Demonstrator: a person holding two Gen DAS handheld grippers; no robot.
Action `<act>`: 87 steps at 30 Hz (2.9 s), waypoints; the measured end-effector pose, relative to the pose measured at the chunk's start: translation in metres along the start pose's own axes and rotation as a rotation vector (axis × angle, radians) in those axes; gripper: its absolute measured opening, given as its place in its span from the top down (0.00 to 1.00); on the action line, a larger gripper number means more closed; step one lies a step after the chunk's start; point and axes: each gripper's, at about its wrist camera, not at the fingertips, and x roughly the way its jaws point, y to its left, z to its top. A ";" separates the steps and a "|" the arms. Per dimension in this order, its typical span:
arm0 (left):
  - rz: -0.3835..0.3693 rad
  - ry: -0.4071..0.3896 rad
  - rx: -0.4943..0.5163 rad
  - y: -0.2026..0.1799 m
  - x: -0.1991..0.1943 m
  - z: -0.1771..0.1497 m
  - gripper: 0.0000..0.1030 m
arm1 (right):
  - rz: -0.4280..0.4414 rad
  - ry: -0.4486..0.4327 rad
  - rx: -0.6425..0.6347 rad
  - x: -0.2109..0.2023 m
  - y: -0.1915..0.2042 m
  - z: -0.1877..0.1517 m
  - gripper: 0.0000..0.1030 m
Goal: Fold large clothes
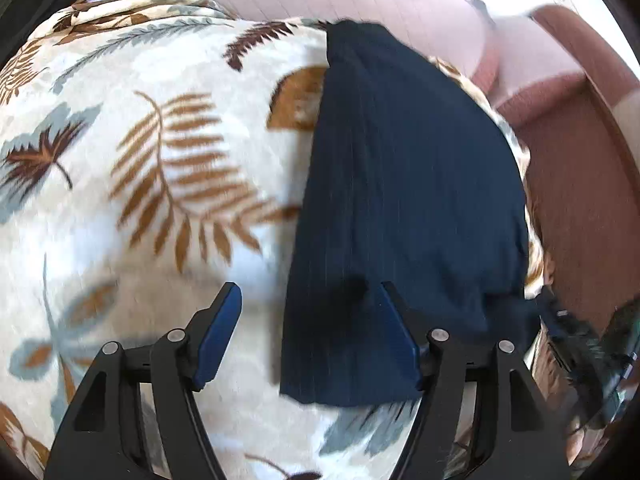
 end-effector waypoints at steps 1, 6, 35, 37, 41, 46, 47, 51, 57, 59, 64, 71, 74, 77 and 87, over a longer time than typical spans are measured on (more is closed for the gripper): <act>-0.008 -0.001 -0.012 0.000 0.001 0.010 0.33 | 0.046 -0.017 0.031 0.003 0.004 0.009 0.59; -0.078 0.005 -0.060 -0.007 0.011 0.046 0.33 | -0.001 0.043 0.012 0.068 0.029 0.059 0.50; 0.108 -0.016 0.067 -0.026 0.025 0.029 0.23 | -0.098 0.041 -0.251 0.050 0.015 -0.013 0.64; 0.116 0.004 0.084 -0.024 0.028 0.018 0.23 | -0.185 0.146 -0.301 0.069 0.010 -0.023 0.64; 0.095 0.013 0.129 -0.019 0.026 0.008 0.23 | -0.137 0.079 -0.163 0.051 0.002 0.005 0.61; 0.052 -0.004 0.060 -0.015 0.020 0.033 0.23 | -0.069 0.022 -0.026 0.063 0.008 0.047 0.57; 0.044 -0.006 0.053 -0.017 0.021 0.038 0.23 | -0.062 0.034 -0.020 0.074 0.011 0.052 0.57; 0.065 -0.008 0.058 -0.027 0.036 0.053 0.23 | -0.069 0.052 -0.034 0.112 0.017 0.057 0.73; 0.036 0.053 0.029 -0.022 0.057 0.059 0.23 | -0.297 0.091 0.026 0.136 -0.021 0.069 1.00; 0.002 0.047 0.020 -0.014 0.047 0.059 0.23 | -0.086 0.057 0.132 0.108 -0.037 0.070 1.00; -0.028 0.055 -0.014 -0.005 0.045 0.042 0.23 | 0.178 0.047 -0.030 0.063 -0.009 0.042 0.84; -0.052 0.090 -0.034 0.000 0.042 0.032 0.23 | -0.081 0.100 -0.233 0.070 0.003 0.019 0.67; -0.087 0.061 -0.077 0.013 0.034 0.042 0.23 | -0.053 0.016 -0.115 0.054 -0.008 0.040 0.31; -0.193 0.087 -0.140 0.025 0.040 0.050 0.23 | 0.014 0.087 -0.091 0.073 -0.009 0.048 0.25; -0.338 0.156 -0.154 0.010 0.079 0.057 0.18 | 0.325 0.270 0.100 0.136 -0.022 0.043 0.18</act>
